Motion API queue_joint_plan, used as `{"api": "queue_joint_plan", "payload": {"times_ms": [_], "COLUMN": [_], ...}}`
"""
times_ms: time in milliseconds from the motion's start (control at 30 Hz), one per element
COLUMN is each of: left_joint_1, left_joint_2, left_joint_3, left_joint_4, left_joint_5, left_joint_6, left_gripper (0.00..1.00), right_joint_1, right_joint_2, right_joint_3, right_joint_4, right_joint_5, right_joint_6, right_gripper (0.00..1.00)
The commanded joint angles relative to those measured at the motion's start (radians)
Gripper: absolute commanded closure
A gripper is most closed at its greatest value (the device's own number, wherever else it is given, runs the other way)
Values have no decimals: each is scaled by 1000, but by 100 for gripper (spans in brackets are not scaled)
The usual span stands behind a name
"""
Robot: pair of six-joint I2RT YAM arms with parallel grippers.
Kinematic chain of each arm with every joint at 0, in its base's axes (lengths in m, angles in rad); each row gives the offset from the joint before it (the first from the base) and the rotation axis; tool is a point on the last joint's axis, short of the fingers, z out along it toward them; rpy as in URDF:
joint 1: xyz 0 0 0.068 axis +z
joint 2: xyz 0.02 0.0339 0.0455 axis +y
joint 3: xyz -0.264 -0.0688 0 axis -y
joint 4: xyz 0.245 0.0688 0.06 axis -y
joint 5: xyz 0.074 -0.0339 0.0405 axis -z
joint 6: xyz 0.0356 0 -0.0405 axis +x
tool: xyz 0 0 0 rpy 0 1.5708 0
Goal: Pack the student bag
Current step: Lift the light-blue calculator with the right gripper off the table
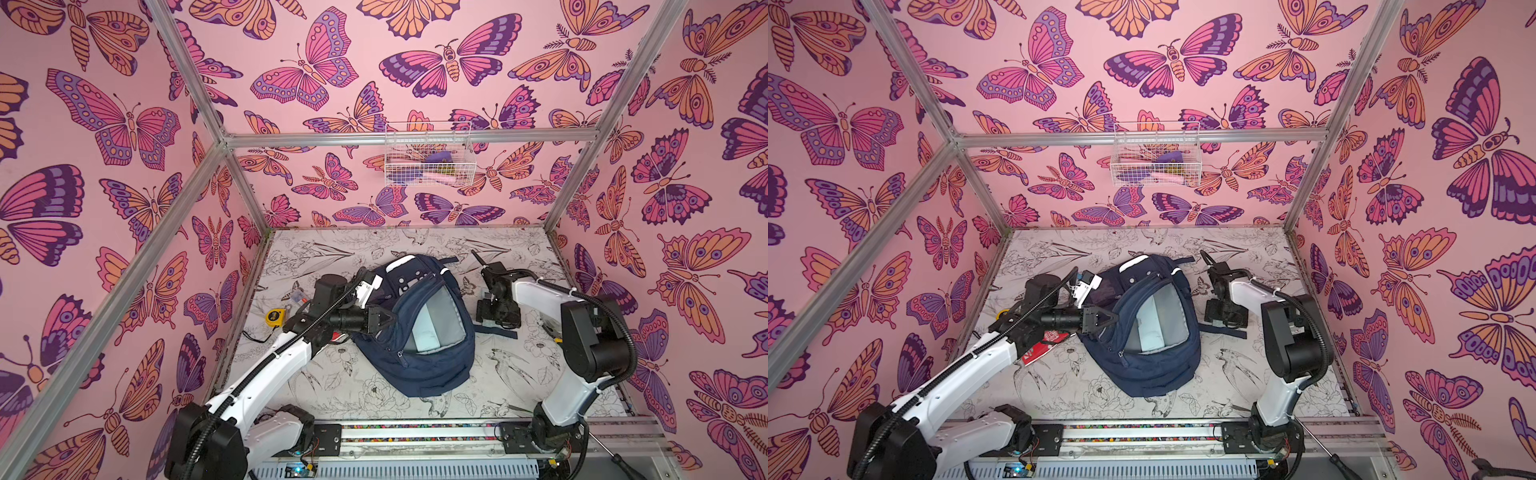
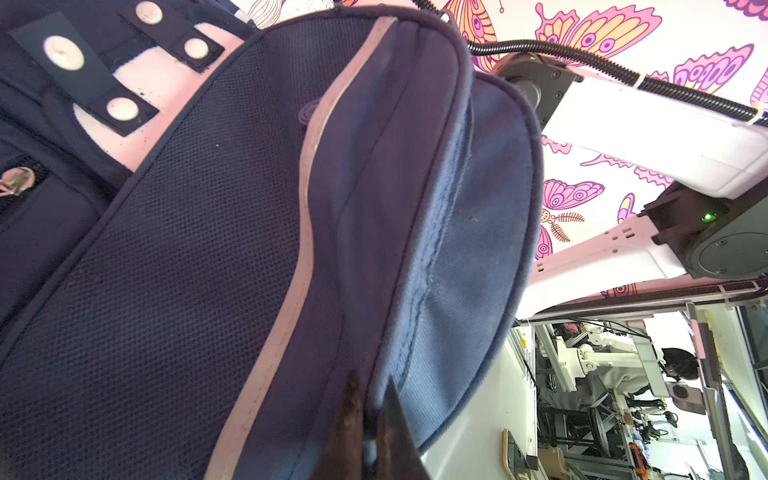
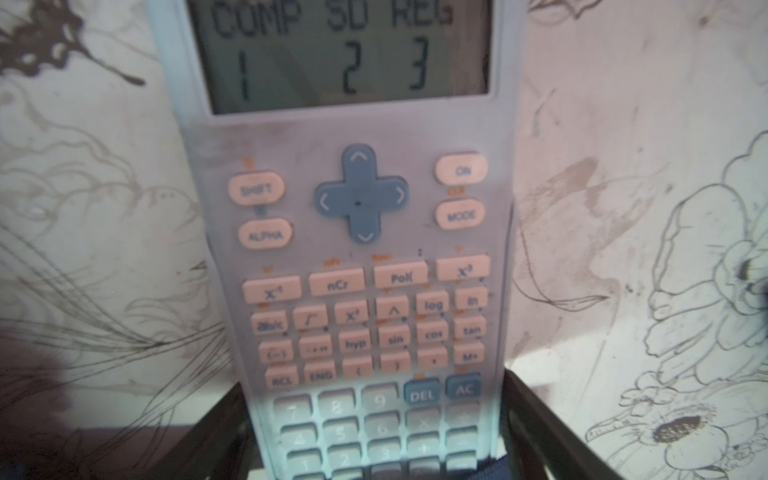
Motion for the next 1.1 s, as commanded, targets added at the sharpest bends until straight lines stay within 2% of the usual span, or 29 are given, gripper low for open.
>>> {"api": "queue_joint_plan", "payload": {"times_ms": [0, 300, 633, 700, 767, 867, 967, 1067], "left_joint_1": [19, 20, 20, 22, 22, 22, 22, 22], "left_joint_2": [-11, -11, -17, -18, -18, -18, -21, -22], "left_joint_3": [2, 0, -3, -3, -4, -8, -11, -14], "left_joint_4": [90, 93, 104, 109, 112, 114, 115, 114], "left_joint_5": [37, 36, 36, 38, 37, 36, 33, 30], "left_joint_6": [-6, -10, -19, -21, -24, -27, -27, -26], "left_gripper": [100, 100, 100, 100, 100, 100, 100, 100], "right_joint_1": [-12, 19, 283, 291, 287, 255, 195, 185], "right_joint_2": [-75, -327, -616, -640, -632, -536, -423, -311], "right_joint_3": [19, 60, 74, 40, 7, 1, 17, 72], "right_joint_4": [-74, -228, -417, -409, -395, -359, -280, -233], "right_joint_5": [63, 69, 40, 60, 148, 202, 200, 301], "right_joint_6": [-12, -6, 15, 35, 62, 100, 140, 159], "right_gripper": [45, 56, 58, 48, 19, 0, 1, 1]}}
